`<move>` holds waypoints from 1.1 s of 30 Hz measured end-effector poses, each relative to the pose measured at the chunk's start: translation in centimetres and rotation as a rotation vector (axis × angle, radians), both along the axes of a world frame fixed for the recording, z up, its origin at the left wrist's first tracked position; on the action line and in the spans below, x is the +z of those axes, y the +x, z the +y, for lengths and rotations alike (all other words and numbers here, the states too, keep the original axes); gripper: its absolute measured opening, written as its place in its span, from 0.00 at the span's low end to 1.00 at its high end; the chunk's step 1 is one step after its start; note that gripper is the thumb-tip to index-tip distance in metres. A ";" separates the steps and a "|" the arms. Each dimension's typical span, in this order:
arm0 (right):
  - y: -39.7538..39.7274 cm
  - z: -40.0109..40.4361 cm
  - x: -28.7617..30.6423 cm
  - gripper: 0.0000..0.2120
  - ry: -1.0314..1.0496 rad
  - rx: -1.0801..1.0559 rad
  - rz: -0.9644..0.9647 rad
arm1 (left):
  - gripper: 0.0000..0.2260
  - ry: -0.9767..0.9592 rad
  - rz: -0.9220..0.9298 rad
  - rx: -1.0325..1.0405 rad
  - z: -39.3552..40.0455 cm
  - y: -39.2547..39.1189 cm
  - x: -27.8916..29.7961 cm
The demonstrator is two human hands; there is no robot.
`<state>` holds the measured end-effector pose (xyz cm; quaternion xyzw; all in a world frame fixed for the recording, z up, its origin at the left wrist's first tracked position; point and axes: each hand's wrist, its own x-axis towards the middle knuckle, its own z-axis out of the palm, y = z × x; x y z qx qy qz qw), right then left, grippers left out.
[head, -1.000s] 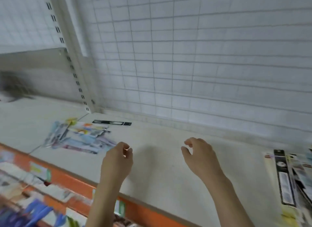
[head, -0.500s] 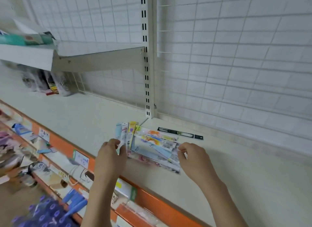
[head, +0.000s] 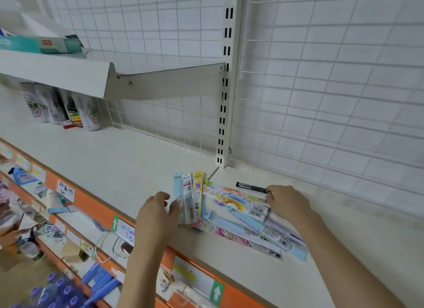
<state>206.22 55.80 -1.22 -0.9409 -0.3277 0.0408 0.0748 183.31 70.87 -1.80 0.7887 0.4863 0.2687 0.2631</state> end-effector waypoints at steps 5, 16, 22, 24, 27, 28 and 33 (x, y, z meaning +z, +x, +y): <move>0.3 0.2 -0.6 0.14 -0.028 0.001 -0.133 | 0.18 -0.052 0.064 -0.061 0.3 1.3 0.0; -4.0 -1.6 2.2 0.13 0.451 -0.115 -0.147 | 0.27 -0.039 0.279 -0.078 -0.3 3.8 0.1; -6.4 -3.1 2.1 0.09 0.439 -0.104 -0.024 | 0.32 -0.044 0.419 -0.044 -0.4 5.0 0.6; -6.5 -3.6 2.2 0.05 0.434 -0.096 0.004 | 0.28 -0.058 0.415 -0.035 -0.3 5.4 0.6; -6.6 -4.1 2.2 0.06 0.495 -0.104 0.089 | 0.16 -0.084 0.341 -0.047 0.3 5.9 0.5; -6.8 -4.2 2.1 0.09 0.514 -0.105 0.113 | 0.12 -0.077 0.330 -0.061 0.5 5.9 0.4; -6.7 -4.8 1.4 0.20 0.457 -0.073 0.123 | 0.04 -0.063 0.334 -0.095 0.8 5.3 0.6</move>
